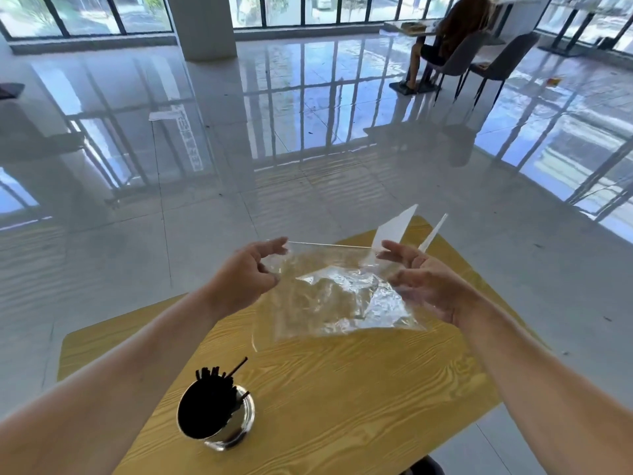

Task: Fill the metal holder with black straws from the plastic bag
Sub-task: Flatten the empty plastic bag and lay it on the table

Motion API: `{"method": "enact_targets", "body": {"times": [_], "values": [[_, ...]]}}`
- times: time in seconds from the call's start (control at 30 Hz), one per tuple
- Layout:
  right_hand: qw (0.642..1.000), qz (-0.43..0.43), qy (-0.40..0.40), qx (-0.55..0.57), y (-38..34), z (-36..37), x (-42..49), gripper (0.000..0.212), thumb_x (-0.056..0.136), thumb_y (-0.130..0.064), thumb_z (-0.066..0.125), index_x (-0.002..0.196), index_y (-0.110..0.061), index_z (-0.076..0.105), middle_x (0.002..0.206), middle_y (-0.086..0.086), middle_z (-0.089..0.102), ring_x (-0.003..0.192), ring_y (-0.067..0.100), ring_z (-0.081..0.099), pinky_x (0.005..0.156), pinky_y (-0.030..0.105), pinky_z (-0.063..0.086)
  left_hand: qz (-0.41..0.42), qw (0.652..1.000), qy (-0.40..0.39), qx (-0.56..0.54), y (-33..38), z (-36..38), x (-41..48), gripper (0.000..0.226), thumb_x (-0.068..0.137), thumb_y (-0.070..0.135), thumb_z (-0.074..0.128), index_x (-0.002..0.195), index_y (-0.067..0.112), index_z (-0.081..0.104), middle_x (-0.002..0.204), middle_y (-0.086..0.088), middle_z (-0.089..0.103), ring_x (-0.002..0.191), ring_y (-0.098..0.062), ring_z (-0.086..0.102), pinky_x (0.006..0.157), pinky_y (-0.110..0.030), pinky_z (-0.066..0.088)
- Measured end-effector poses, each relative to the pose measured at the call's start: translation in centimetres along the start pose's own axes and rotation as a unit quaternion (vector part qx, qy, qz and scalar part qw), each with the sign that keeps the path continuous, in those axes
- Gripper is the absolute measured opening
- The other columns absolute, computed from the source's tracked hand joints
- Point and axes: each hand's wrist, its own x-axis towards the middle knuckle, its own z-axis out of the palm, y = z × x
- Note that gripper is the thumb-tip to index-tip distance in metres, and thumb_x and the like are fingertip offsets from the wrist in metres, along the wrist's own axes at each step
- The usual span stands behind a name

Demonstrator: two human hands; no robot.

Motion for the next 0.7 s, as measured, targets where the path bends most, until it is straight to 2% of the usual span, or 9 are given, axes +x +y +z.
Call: {"method": "enact_targets", "body": {"times": [0.13,0.2,0.27,0.33,0.4,0.5,0.6,0.63,0.7], "values": [[0.998,0.036,0.041,0.005,2.2,-2.1,1.1,0.082,0.097,0.009,0.068,0.157,-0.040,0.040,0.138,0.010,0.063,0.080,0.017,0.066,0.064,0.028,0.061,-0.065,0.997,-0.002,-0.051,-1.2,3.9,2.2,0.070,0.095,-0.017,0.056,0.150,0.026,0.050,0.124,0.003,0.068,0.069,-0.013,0.051,0.068,-0.028,0.049],[0.994,0.083,0.068,0.019,4.1,-3.1,1.5,0.089,0.097,0.004,0.073,0.162,-0.039,0.029,0.125,0.014,0.067,0.079,0.018,0.067,0.059,0.029,0.061,-0.103,0.991,0.014,-0.086,-2.6,6.0,3.0,0.064,0.092,-0.020,0.052,0.139,0.022,0.061,0.097,0.001,0.068,0.064,-0.010,0.052,0.066,-0.029,0.047],[0.986,0.139,0.090,0.004,6.4,-3.9,1.8,0.083,0.096,0.003,0.074,0.162,-0.026,0.032,0.109,0.013,0.071,0.074,0.018,0.067,0.060,0.033,0.060,-0.138,0.985,0.042,-0.094,-4.3,8.2,3.5,0.058,0.090,-0.019,0.053,0.128,0.022,0.067,0.077,0.005,0.065,0.062,-0.012,0.055,0.067,-0.033,0.047],[0.977,0.177,0.118,-0.019,8.8,-4.7,2.2,0.074,0.097,0.004,0.070,0.160,-0.018,0.036,0.092,0.012,0.075,0.061,0.014,0.064,0.059,0.034,0.057,-0.170,0.981,0.058,-0.081,-6.1,10.3,3.7,0.051,0.091,-0.013,0.057,0.123,0.024,0.069,0.081,0.002,0.073,0.074,-0.021,0.063,0.071,-0.038,0.055],[0.969,0.181,0.156,-0.066,11.1,-5.3,2.8,0.070,0.098,0.001,0.067,0.159,-0.018,0.037,0.090,0.014,0.074,0.060,0.017,0.062,0.059,0.037,0.054,-0.200,0.976,0.071,-0.051,-7.8,12.3,3.6,0.046,0.090,-0.006,0.060,0.119,0.029,0.069,0.082,0.002,0.072,0.074,-0.022,0.066,0.077,-0.047,0.063],[0.954,0.145,0.191,-0.181,13.5,-5.8,4.1,0.067,0.102,-0.011,0.064,0.161,-0.019,0.035,0.110,0.015,0.072,0.083,0.026,0.068,0.079,0.051,0.060,-0.232,0.969,0.085,-0.003,-10.2,15.0,3.4,0.038,0.092,0.005,0.063,0.119,0.032,0.065,0.082,0.001,0.067,0.069,-0.021,0.068,0.076,-0.052,0.065],[0.923,0.084,0.179,-0.329,15.5,-5.5,4.8,0.074,0.105,-0.024,0.062,0.168,-0.021,0.024,0.143,0.013,0.061,0.117,0.024,0.065,0.103,0.052,0.053,-0.246,0.962,0.097,0.070,-12.1,17.3,2.8,0.038,0.096,0.016,0.065,0.131,0.029,0.057,0.091,0.000,0.066,0.073,-0.022,0.067,0.064,-0.042,0.060],[0.906,0.059,0.163,-0.386,16.4,-5.2,4.9,0.079,0.105,-0.027,0.063,0.170,-0.020,0.018,0.158,0.013,0.050,0.137,0.029,0.055,0.115,0.053,0.045,-0.253,0.959,0.097,0.088,-12.6,17.9,2.6,0.044,0.096,0.018,0.064,0.137,0.027,0.053,0.103,0.000,0.065,0.080,-0.023,0.067,0.067,-0.040,0.059],[0.853,0.019,0.103,-0.511,18.3,-4.2,4.9,0.088,0.107,-0.038,0.058,0.173,-0.019,0.003,0.177,0.013,0.024,0.162,0.036,0.025,0.131,0.050,0.023,-0.274,0.949,0.075,0.135,-13.8,19.4,2.1,0.062,0.096,0.023,0.062,0.153,0.024,0.037,0.140,-0.004,0.050,0.109,-0.031,0.065,0.091,-0.043,0.057]]}}
